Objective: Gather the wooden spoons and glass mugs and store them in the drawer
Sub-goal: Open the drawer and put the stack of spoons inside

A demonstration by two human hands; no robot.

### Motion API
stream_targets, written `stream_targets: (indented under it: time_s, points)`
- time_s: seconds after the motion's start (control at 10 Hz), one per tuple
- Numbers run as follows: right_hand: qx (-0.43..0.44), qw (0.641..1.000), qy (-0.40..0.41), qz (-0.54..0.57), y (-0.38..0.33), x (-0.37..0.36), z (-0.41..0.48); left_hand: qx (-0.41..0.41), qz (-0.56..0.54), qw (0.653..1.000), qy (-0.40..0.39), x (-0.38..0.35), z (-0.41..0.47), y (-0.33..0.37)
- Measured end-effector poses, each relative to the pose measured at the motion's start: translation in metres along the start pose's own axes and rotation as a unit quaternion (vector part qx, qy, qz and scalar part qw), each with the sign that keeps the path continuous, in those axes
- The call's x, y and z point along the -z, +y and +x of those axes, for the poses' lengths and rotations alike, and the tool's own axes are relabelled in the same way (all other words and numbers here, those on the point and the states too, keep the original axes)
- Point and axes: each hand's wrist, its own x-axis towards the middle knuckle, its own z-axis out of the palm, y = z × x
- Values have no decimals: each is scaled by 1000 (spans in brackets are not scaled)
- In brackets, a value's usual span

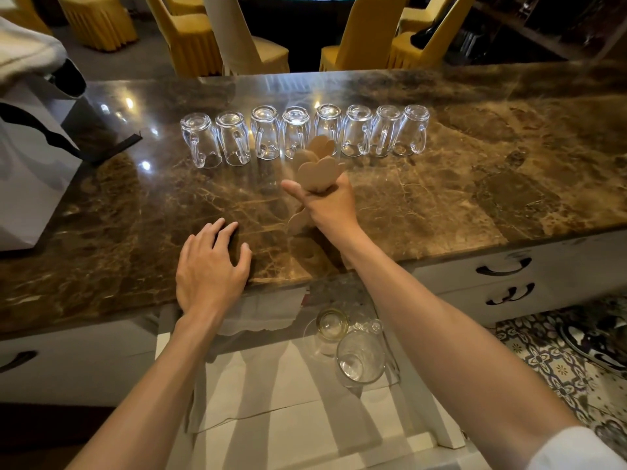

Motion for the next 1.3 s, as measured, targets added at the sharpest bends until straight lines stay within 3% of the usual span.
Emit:
stream_targets:
  time_s: [0.3, 0.6, 0.7, 0.9, 1.3]
  points:
    - [9, 999, 44, 7, -3, 1, 5, 3, 4, 1000, -2, 1, 0, 0]
    - [-17, 999, 23, 31, 3, 3, -1, 5, 5, 1000, -1, -1, 0, -2]
    - [8, 999, 40, -5, 3, 6, 0, 7, -1, 1000, -3, 0, 1, -1]
    - [25, 997, -5, -72, 7, -2, 0, 5, 2, 1000, -4, 1, 0, -1]
    - [25, 999, 0, -39, -7, 5, -1, 3, -2, 1000, 0, 3, 0, 0]
